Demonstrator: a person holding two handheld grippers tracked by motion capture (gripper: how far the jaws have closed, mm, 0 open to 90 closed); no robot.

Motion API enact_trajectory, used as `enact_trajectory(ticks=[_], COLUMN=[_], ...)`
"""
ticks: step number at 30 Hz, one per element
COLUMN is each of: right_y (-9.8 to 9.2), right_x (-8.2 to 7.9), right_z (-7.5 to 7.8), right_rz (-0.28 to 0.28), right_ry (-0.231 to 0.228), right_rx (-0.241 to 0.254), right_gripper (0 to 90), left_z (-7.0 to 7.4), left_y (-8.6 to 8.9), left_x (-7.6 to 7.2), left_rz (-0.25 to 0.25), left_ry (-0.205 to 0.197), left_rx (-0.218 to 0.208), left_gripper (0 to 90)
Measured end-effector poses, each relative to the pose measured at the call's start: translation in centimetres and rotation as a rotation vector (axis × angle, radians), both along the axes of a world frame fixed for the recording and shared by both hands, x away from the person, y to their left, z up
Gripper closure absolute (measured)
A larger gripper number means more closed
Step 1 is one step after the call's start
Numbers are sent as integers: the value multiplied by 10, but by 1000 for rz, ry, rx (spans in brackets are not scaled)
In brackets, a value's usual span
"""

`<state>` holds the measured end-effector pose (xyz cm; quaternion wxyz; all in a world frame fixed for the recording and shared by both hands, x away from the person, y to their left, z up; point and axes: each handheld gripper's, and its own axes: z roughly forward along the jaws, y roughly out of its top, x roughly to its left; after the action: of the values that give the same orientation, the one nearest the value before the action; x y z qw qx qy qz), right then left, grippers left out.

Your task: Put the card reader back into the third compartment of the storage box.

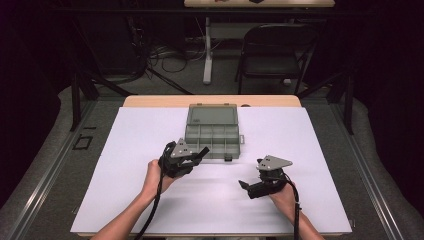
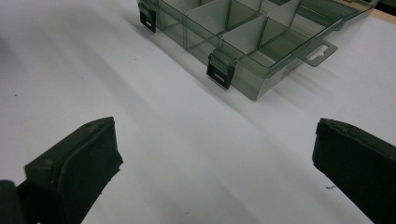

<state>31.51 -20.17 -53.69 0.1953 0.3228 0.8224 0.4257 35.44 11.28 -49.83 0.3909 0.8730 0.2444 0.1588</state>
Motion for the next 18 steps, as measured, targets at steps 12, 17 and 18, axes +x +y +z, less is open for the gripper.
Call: enact_trajectory(ticks=[12, 17, 18], right_y=[1, -1, -2], right_x=[0, 1, 1], right_z=[-2, -2, -2], right_rz=[0, -4, -7], right_ry=[10, 7, 7], right_rx=[0, -3, 0], right_gripper=[0, 0, 0], left_z=[5, 6, 6], left_y=[-2, -4, -4], left_x=[11, 15, 16], left_rz=[14, 17, 17], left_ry=[-5, -8, -7], left_rx=[-19, -18, -18], left_gripper=[730, 730, 730])
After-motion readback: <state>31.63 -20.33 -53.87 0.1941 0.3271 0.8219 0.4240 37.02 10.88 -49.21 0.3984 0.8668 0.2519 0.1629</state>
